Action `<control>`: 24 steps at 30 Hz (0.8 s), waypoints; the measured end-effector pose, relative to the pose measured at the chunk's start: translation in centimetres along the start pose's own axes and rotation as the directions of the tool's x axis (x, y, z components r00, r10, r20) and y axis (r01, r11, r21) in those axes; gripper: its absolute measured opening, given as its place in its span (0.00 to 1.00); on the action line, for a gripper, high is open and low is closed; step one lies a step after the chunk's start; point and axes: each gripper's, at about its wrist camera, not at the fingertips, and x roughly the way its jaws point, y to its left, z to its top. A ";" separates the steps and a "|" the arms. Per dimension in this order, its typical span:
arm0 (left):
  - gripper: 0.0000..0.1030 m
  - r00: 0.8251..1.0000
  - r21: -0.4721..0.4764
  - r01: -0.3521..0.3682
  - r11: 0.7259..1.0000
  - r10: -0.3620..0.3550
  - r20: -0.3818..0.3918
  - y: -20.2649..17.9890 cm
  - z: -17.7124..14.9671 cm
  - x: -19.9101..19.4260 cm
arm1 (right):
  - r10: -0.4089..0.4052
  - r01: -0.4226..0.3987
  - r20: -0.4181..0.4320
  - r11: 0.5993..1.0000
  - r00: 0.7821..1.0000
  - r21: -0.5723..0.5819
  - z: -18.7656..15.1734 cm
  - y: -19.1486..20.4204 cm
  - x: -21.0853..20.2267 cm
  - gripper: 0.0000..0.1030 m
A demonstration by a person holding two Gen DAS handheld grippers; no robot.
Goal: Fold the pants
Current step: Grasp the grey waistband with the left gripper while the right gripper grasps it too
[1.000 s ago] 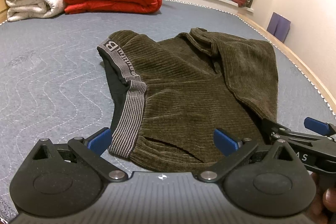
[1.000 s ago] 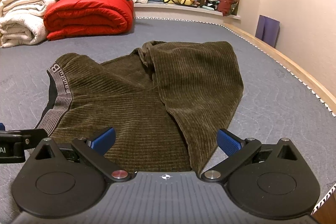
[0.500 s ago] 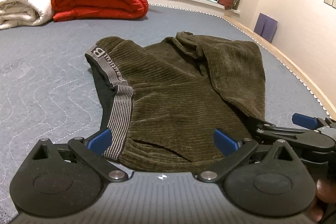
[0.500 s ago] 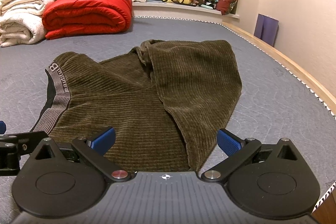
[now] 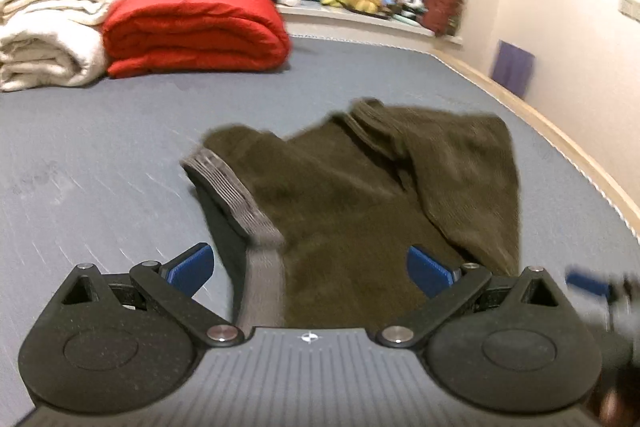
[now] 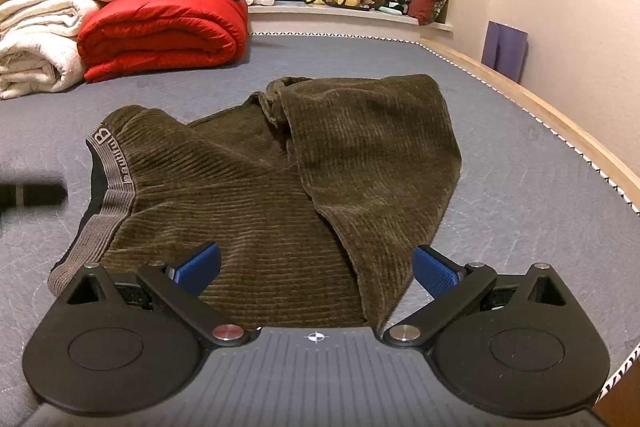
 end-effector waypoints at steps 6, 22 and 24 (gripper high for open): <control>0.91 0.995 -0.095 0.096 0.991 -0.093 0.034 6.6 3.0 2.5 | 0.095 -0.091 0.057 0.993 0.994 -0.074 -0.2 2.3 -0.8 0.77; 0.68 0.889 -0.372 0.168 0.913 -0.303 -0.342 13.3 0.1 16.1 | 0.382 -0.367 -0.058 0.817 0.922 -0.444 -4.7 13.0 0.3 0.60; 0.68 0.885 -0.375 0.149 0.915 -0.292 -0.361 13.3 -0.3 17.0 | 0.375 -0.366 -0.081 0.795 0.923 -0.483 -5.5 14.0 0.7 0.61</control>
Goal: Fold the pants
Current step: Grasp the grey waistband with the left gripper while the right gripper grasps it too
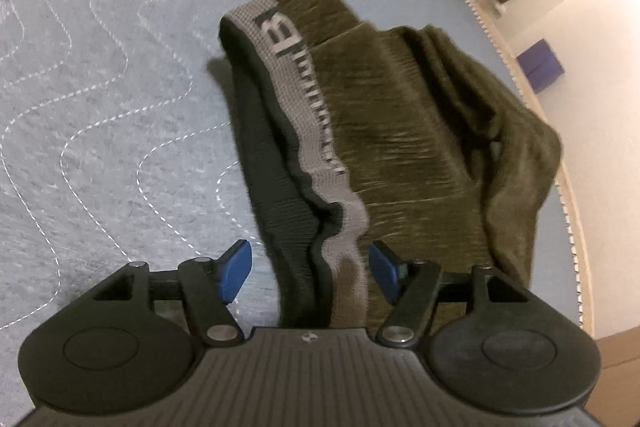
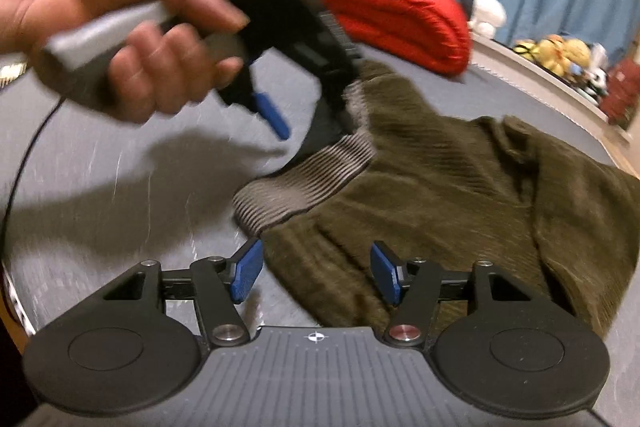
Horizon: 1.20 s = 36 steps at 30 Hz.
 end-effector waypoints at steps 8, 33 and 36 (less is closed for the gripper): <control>0.76 1.000 0.138 -0.023 0.990 0.022 0.012 -2.9 -1.2 2.6 | -0.021 0.016 -0.070 0.998 0.997 -0.065 -0.5 1.1 2.1 0.58; 0.14 0.939 0.047 -0.124 0.991 0.102 0.328 7.2 -3.7 -17.1 | 0.300 -0.222 0.294 0.937 0.907 -0.269 4.9 12.9 -6.4 0.09; 0.14 0.939 0.014 -0.166 0.986 0.154 0.308 10.0 -4.6 -19.6 | 0.339 -0.251 0.284 0.919 0.897 -0.304 5.5 15.8 -6.4 0.10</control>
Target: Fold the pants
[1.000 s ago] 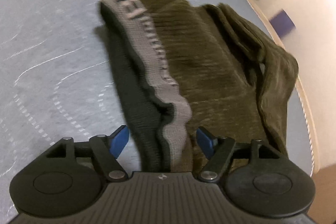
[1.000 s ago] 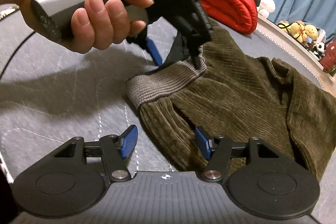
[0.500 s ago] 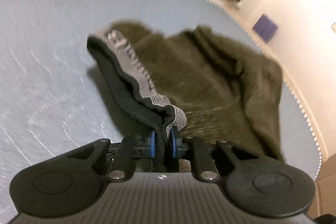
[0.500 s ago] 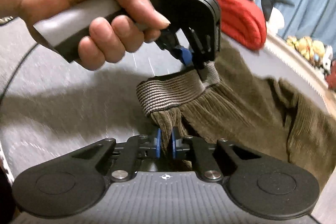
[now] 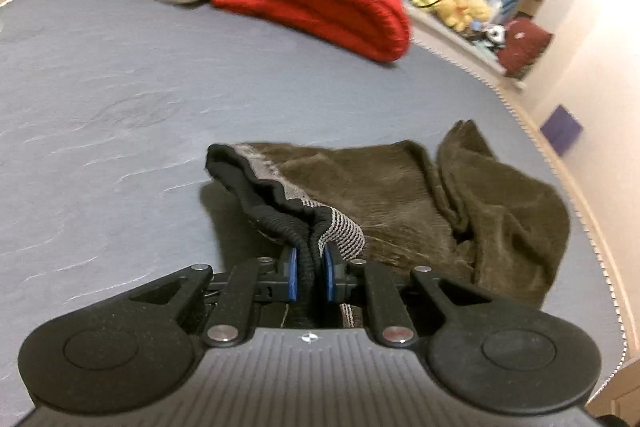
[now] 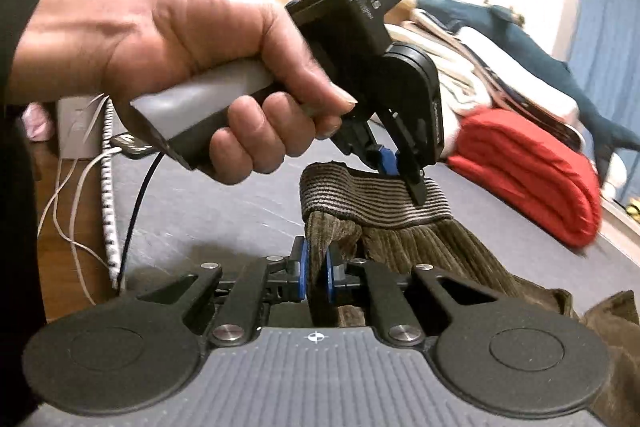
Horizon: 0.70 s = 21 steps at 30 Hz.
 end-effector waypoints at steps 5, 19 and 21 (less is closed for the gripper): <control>0.17 0.986 -0.009 -0.154 0.988 0.155 0.069 1.3 0.3 -1.6 | -0.009 0.007 -0.066 0.999 0.998 -0.042 0.3 1.2 1.7 0.27; 0.21 0.997 0.029 -0.008 1.000 0.006 0.076 -7.4 1.2 3.2 | -0.373 0.416 -0.230 0.890 0.899 0.185 -1.8 -17.6 -2.5 0.37; 0.21 0.998 0.032 -0.002 0.999 0.000 0.066 -8.5 1.4 4.1 | -0.384 0.446 -0.273 0.867 0.882 0.220 -2.2 -20.9 -1.9 0.42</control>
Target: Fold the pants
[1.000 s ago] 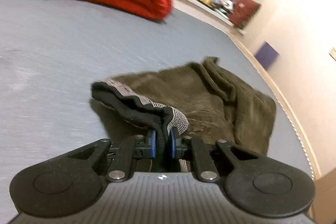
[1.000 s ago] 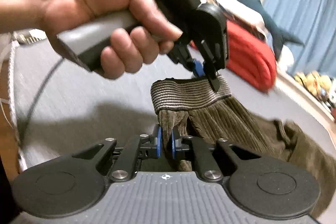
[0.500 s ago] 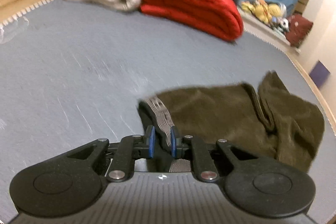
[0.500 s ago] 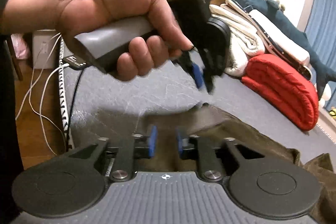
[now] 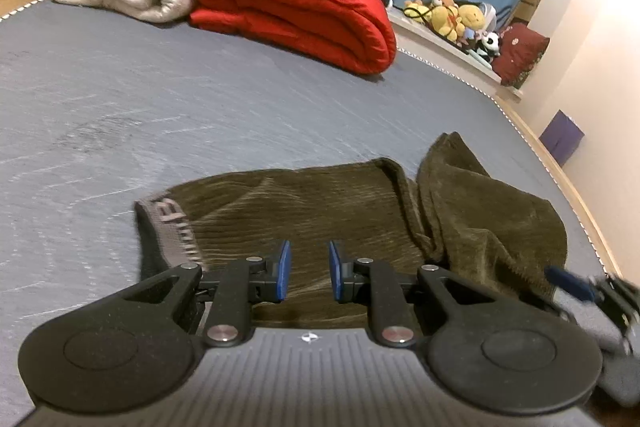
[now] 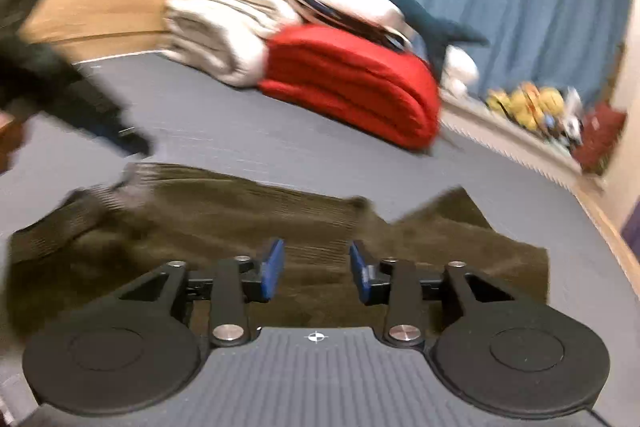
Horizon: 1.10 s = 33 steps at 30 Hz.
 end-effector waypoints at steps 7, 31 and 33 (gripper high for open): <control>0.21 0.999 0.027 0.007 1.000 -0.006 -0.040 -2.7 -0.1 2.5 | 0.004 0.010 -0.132 0.994 0.991 0.110 0.0 -2.5 9.2 0.49; 0.21 0.992 0.148 0.082 0.986 -0.066 -0.110 -7.6 -3.3 4.7 | -0.002 0.025 -0.317 0.997 0.948 0.067 -8.9 -16.8 -1.8 0.06; 0.21 0.990 0.157 0.096 0.983 -0.079 -0.113 -8.0 -3.6 4.6 | 0.099 -0.072 -0.394 0.994 0.914 0.084 -12.0 -18.1 -4.5 0.06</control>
